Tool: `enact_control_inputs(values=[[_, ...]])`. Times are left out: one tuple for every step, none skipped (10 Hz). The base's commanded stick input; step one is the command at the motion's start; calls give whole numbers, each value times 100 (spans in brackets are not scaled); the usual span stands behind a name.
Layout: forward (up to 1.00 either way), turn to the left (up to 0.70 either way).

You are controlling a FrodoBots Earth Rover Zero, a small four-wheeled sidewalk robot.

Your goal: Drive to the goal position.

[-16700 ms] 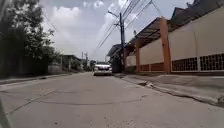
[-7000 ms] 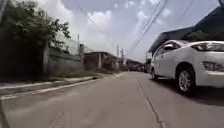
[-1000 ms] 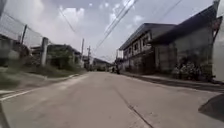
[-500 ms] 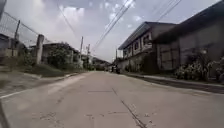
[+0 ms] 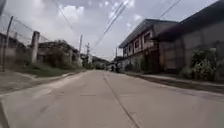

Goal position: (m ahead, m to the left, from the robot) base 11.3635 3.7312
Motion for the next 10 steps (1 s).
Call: enact_control_inputs(values=[[100, -29], [100, -29], [100, -29], [100, -29], [100, -29], [100, -29], [100, -29], [100, -29], [100, -27], [100, -15]])
